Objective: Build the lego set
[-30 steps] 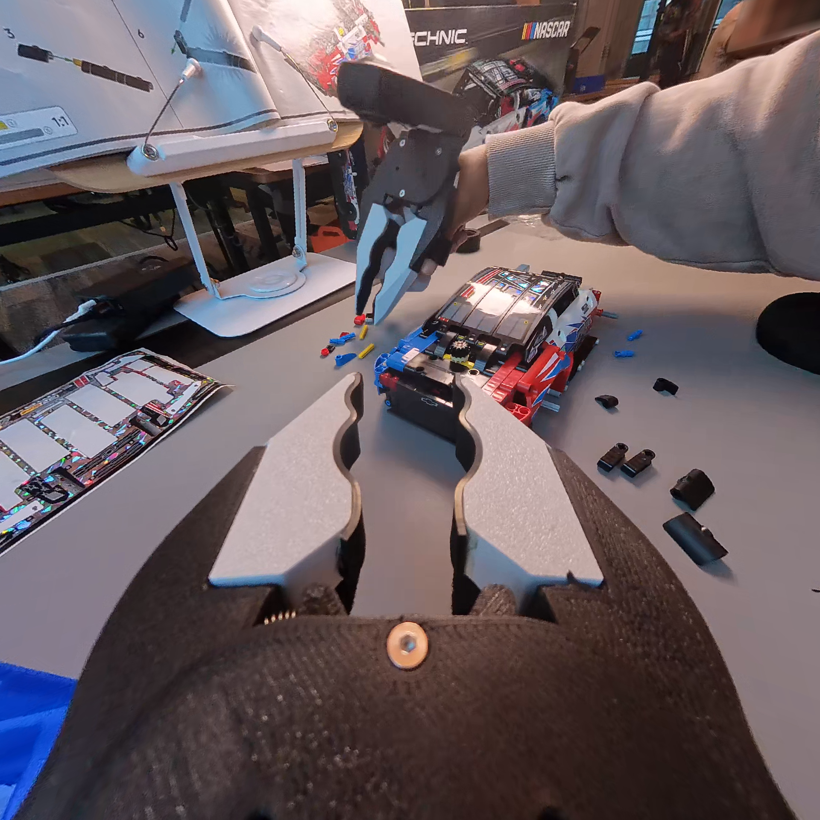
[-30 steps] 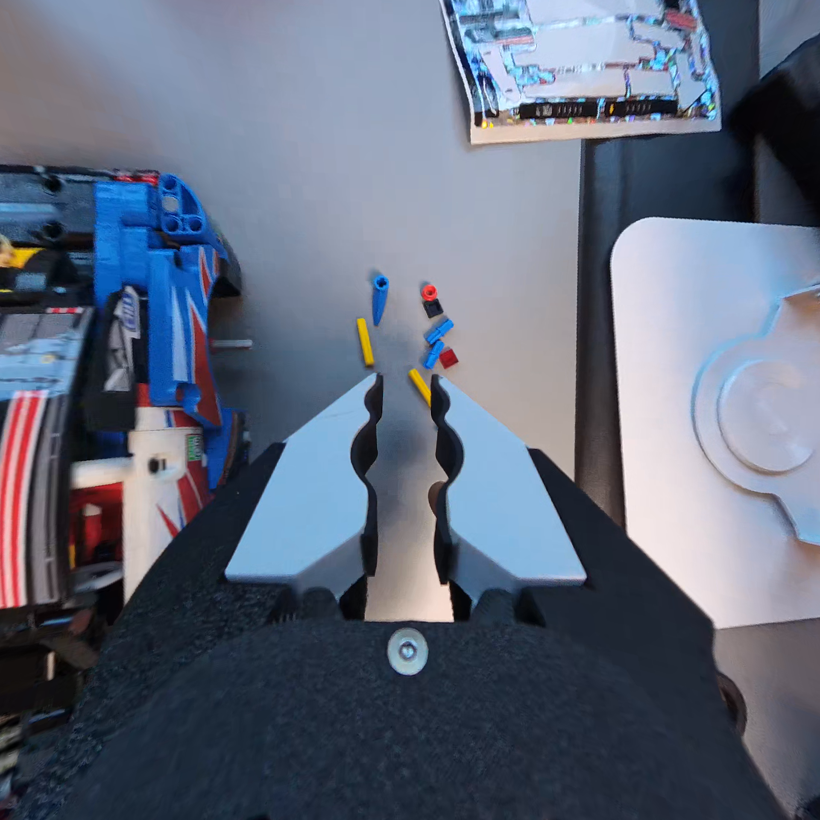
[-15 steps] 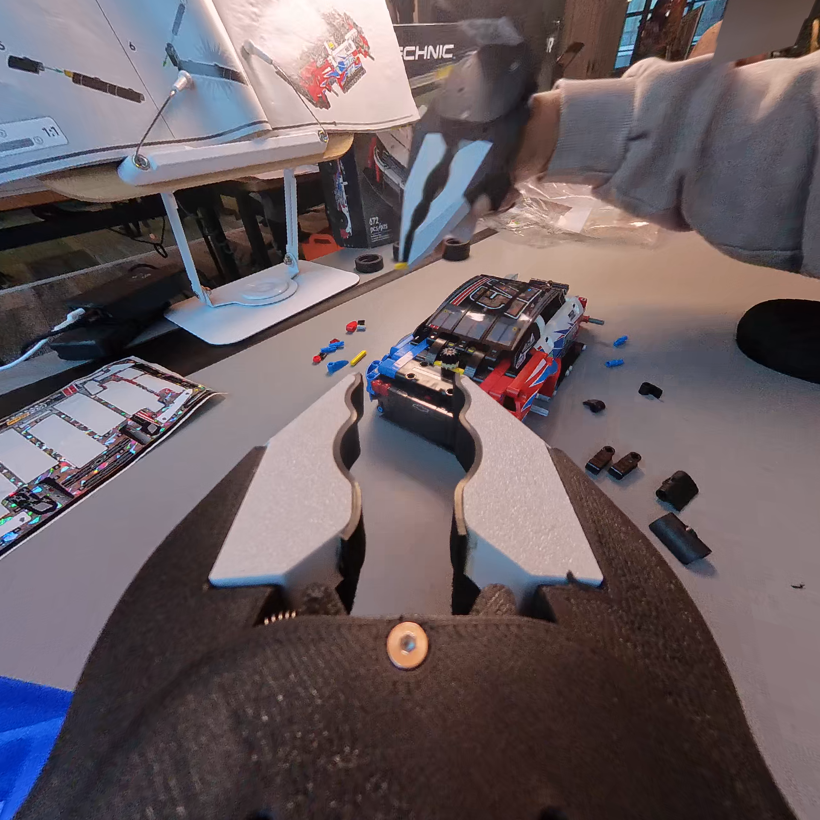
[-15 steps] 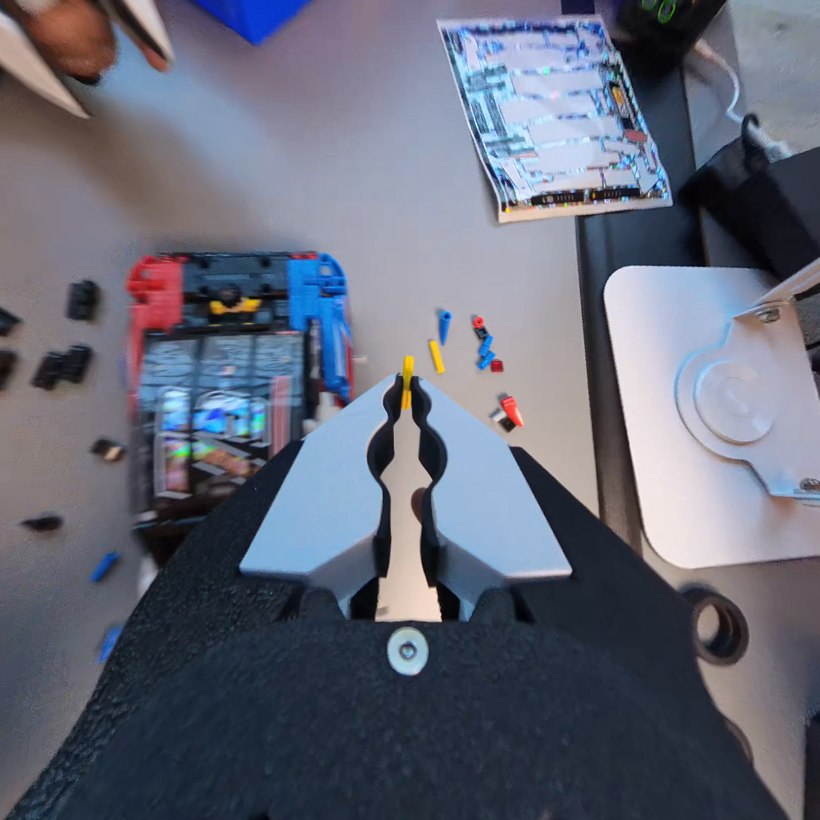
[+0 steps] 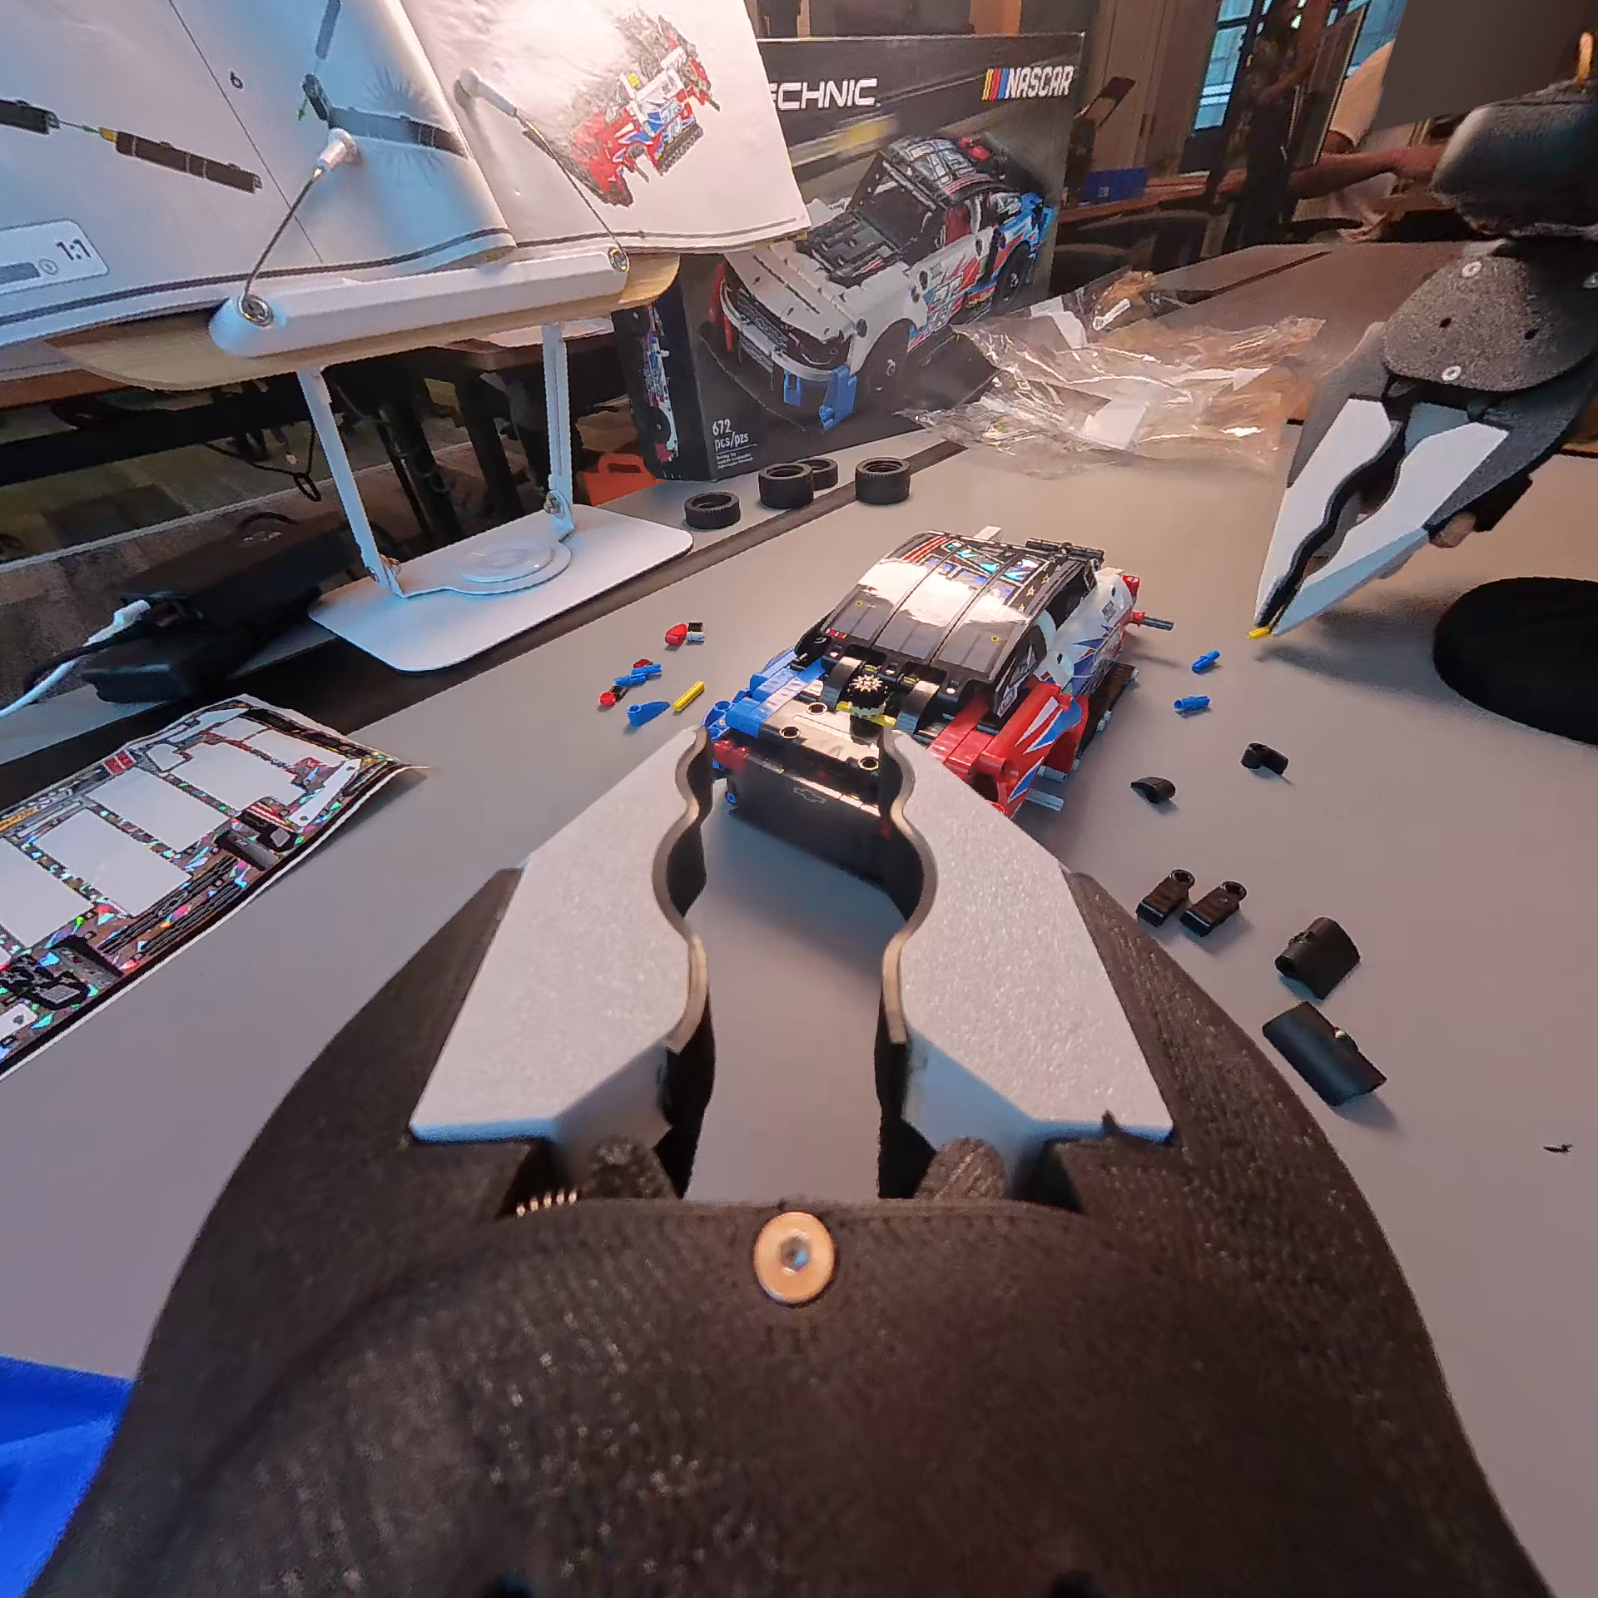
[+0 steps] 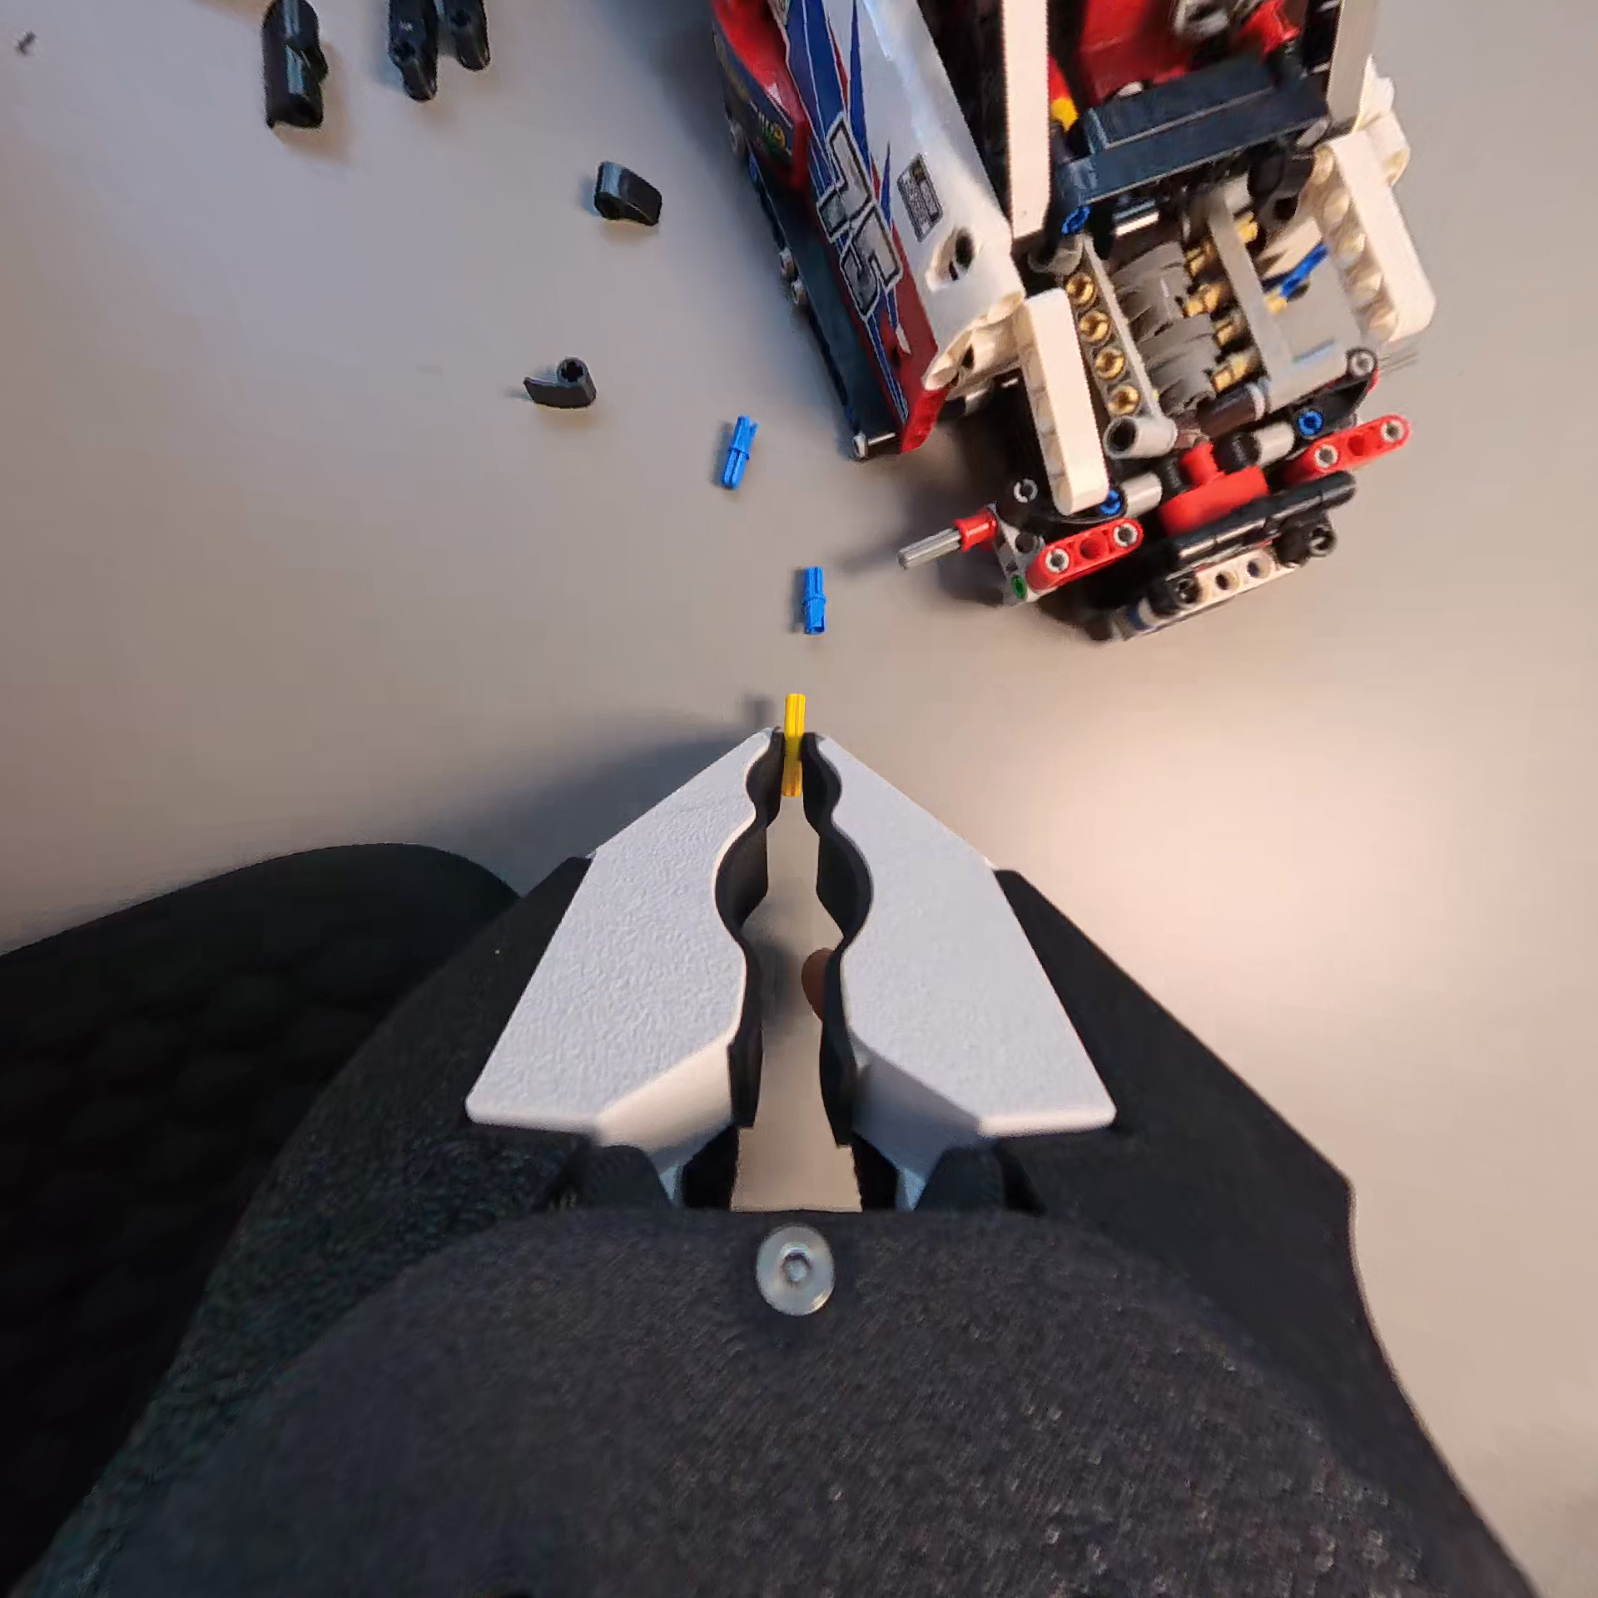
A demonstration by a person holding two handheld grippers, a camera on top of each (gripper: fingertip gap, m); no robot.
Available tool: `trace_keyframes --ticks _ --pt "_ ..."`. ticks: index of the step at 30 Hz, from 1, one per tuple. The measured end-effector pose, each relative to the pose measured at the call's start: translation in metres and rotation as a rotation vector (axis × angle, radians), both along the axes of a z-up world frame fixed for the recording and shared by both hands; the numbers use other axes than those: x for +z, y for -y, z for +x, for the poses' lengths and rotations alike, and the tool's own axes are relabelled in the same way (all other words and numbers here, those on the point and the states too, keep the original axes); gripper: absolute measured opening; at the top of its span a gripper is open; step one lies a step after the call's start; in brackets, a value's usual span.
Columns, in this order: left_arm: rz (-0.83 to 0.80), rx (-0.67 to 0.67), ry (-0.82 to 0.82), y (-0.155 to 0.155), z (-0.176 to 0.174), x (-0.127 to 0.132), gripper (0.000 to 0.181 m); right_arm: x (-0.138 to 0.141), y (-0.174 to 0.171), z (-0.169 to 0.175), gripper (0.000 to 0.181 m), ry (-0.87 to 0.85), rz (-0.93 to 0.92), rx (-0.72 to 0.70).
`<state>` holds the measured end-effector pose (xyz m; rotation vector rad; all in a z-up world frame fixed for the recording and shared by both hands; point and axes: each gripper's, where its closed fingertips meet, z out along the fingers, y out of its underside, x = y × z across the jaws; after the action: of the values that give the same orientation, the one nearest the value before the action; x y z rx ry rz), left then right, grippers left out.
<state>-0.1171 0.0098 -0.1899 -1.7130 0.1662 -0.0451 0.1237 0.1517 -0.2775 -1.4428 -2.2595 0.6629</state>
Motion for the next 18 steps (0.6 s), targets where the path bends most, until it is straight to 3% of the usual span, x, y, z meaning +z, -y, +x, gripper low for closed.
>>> trace_keyframes --ticks 6,8,13,15,18 --pt "0.010 0.020 -0.012 0.002 -0.002 0.004 0.036 -0.007 -0.006 -0.003 0.004 -0.009 0.027 -0.013" --pt "0.016 0.024 -0.013 0.003 -0.003 0.006 0.036 0.007 -0.006 -0.014 0.011 -0.047 0.019 0.007" --pt "-0.004 0.019 0.009 0.000 -0.004 0.000 0.036 0.079 -0.001 -0.100 0.011 -0.256 -0.014 0.056" --pt "-0.020 0.027 0.006 -0.001 -0.005 -0.003 0.037 0.089 0.004 -0.143 0.011 -0.276 -0.015 0.088" --pt "-0.029 0.032 0.005 0.000 -0.006 -0.004 0.038 0.081 0.005 -0.207 0.011 -0.245 0.037 0.166"
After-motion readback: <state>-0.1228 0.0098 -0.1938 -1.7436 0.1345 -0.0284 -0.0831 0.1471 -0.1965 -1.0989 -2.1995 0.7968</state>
